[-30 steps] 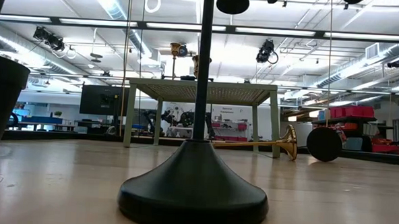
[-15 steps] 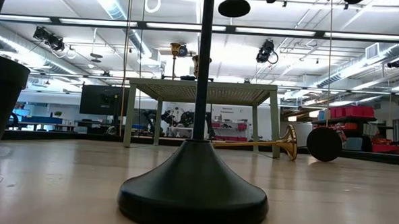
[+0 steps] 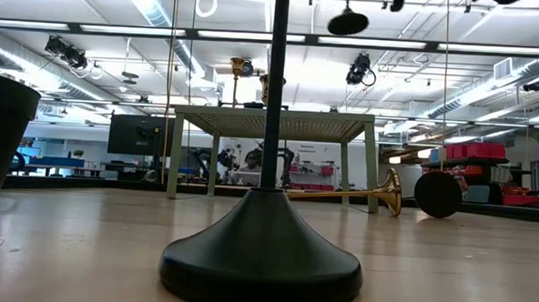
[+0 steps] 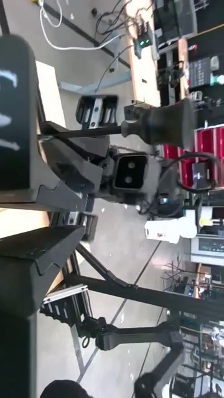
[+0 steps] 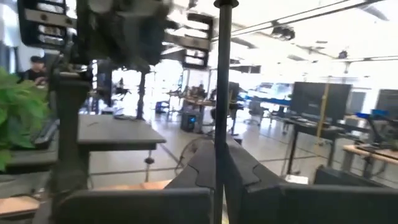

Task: Pick & Place candle stick holders
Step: Put the left black candle holder on the shelf, then put the top gold candle holder on the shelf

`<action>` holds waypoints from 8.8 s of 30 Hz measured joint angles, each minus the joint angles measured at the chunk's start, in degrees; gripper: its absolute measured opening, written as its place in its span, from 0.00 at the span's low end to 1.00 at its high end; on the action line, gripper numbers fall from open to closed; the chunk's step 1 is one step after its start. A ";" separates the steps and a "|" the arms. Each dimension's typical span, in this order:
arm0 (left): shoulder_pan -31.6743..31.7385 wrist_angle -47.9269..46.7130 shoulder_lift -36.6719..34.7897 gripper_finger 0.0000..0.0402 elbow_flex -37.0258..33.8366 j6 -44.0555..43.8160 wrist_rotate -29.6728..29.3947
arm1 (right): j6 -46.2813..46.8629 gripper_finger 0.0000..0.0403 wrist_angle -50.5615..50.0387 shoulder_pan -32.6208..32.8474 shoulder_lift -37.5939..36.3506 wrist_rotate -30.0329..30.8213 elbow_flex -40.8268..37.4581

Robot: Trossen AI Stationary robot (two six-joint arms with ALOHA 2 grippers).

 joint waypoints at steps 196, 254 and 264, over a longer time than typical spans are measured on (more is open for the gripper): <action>2.67 -12.39 -8.07 0.13 -0.02 0.66 -3.80 | 14.02 0.41 -50.88 13.63 47.39 12.09 14.02; 2.67 -12.35 -8.07 0.13 -0.02 0.59 -3.77 | -4.84 0.01 -9.16 17.43 8.27 12.44 11.13; 2.67 -11.12 -8.07 0.13 -0.02 0.59 -3.77 | 4.12 0.01 26.12 4.51 14.17 -14.24 3.65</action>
